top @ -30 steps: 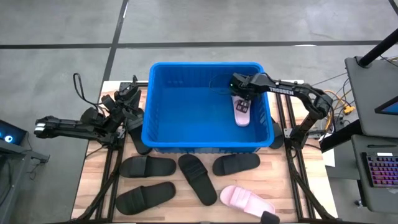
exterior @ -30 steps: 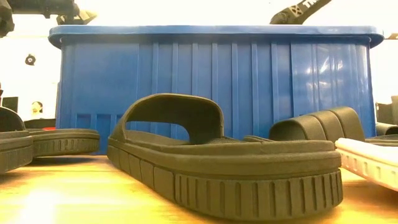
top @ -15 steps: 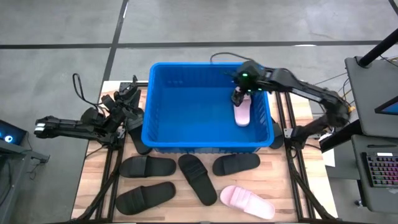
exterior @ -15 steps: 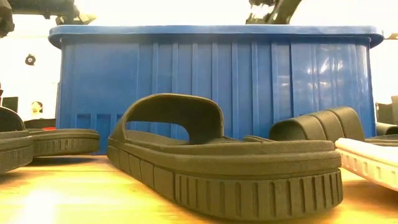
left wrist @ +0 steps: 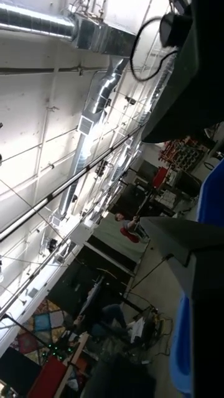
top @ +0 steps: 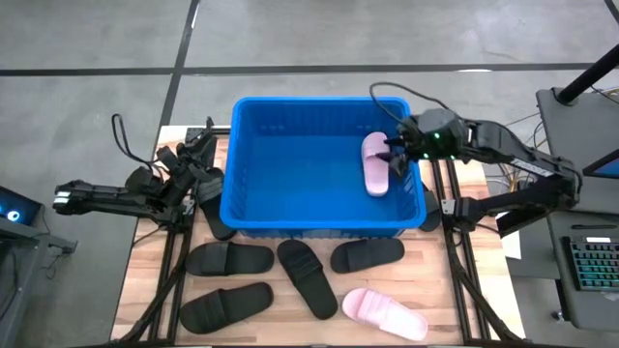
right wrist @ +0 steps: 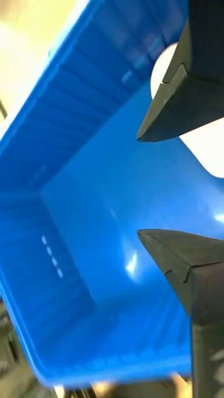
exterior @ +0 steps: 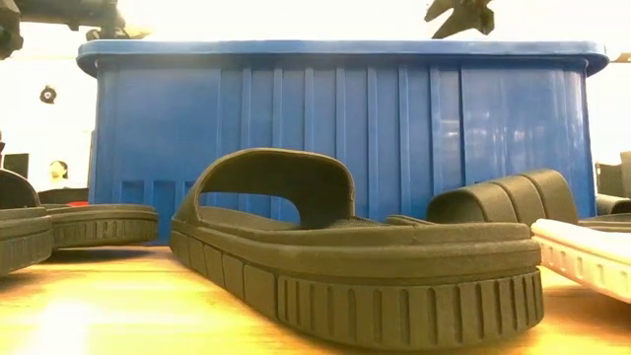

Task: Pick and place slides into bin
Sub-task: Stack the pink slide on top of the pink slide into the blue bin

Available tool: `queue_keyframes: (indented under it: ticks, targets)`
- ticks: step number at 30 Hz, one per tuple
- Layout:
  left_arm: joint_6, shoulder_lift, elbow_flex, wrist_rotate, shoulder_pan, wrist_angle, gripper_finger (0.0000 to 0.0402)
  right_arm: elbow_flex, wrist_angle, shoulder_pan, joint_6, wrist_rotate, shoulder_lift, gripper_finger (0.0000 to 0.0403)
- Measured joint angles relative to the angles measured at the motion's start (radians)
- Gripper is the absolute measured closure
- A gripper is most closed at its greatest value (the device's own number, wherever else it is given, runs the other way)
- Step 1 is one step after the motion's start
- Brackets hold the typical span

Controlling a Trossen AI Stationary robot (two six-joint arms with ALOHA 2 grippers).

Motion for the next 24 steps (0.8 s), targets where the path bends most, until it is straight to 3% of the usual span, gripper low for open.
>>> queue_keyframes:
  ticks: [7, 12, 17, 24]
  targets:
    - [-0.006, 0.012, -0.004, -0.001, 0.000, -0.005, 0.0210, -0.011, -0.005, 0.072, 0.003, -0.001, -0.049, 0.0172]
    - [-0.006, 0.025, -0.005, -0.001, 0.000, -0.005, 0.0210, 0.001, -0.005, 0.092, 0.058, -0.086, -0.067, 0.0173]
    - [-0.006, 0.026, -0.005, -0.001, 0.000, -0.004, 0.0210, 0.004, -0.005, 0.098, 0.165, -0.174, -0.073, 0.0173]
    - [-0.006, 0.025, -0.005, -0.001, 0.000, -0.004, 0.0210, 0.004, -0.005, 0.167, 0.375, -0.184, -0.072, 0.0173]
